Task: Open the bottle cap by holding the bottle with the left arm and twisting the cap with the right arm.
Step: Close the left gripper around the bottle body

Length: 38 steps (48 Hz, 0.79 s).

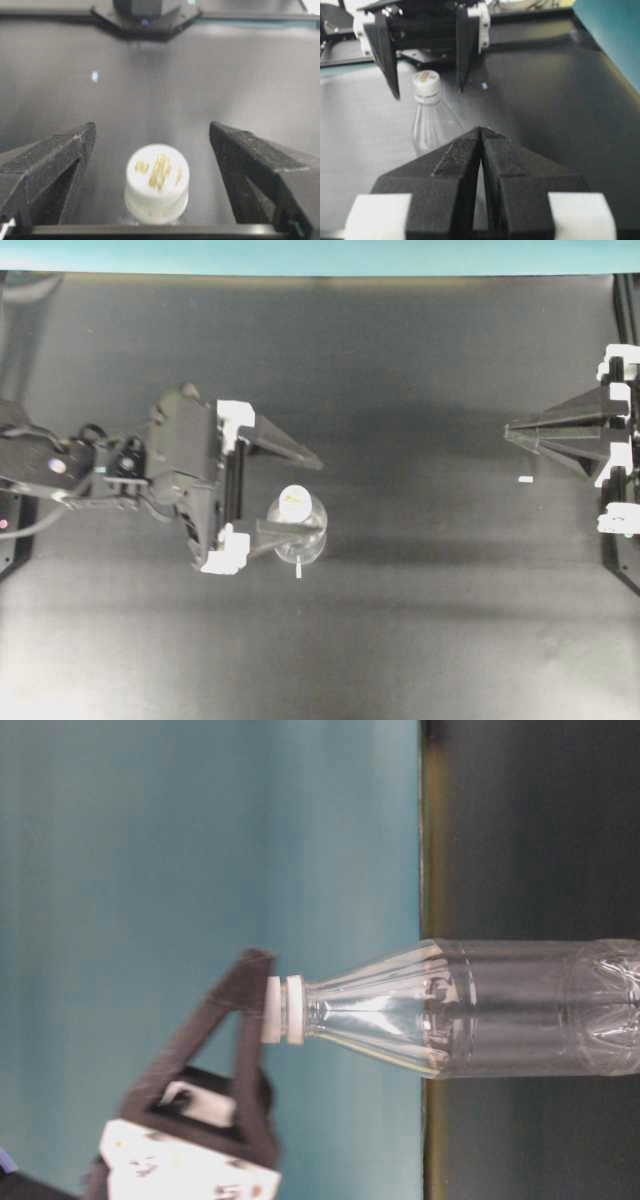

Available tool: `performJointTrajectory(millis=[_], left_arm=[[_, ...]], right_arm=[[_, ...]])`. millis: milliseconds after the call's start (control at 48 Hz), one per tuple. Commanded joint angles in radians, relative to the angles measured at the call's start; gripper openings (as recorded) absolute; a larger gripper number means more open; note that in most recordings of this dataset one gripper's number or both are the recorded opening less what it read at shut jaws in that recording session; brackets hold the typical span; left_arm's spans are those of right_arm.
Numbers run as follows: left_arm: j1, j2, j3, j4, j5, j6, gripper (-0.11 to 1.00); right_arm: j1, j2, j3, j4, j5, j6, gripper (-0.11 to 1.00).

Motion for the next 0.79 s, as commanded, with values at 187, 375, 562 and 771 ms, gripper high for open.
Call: performJointTrajectory(millis=[187,375,562,771], left_arm=[[0.000,0.098,0.028,0.003,-0.048,-0.035,0.99],[-0.008,0.173,0.037,0.003,-0.051,-0.052,0.99],[-0.020,0.235,0.061,0.003,-0.049,-0.055,0.99],[-0.026,0.282,0.097,0.003,-0.038,-0.057,0.99]], right_arm=[[-0.008,0.011,-0.008,0.003,0.006,0.061,0.00],[-0.008,0.011,-0.006,0.003,0.008,0.067,0.00],[-0.008,0.011,0.000,0.003,0.008,0.077,0.00],[-0.008,0.011,0.006,0.003,0.008,0.081,0.00]])
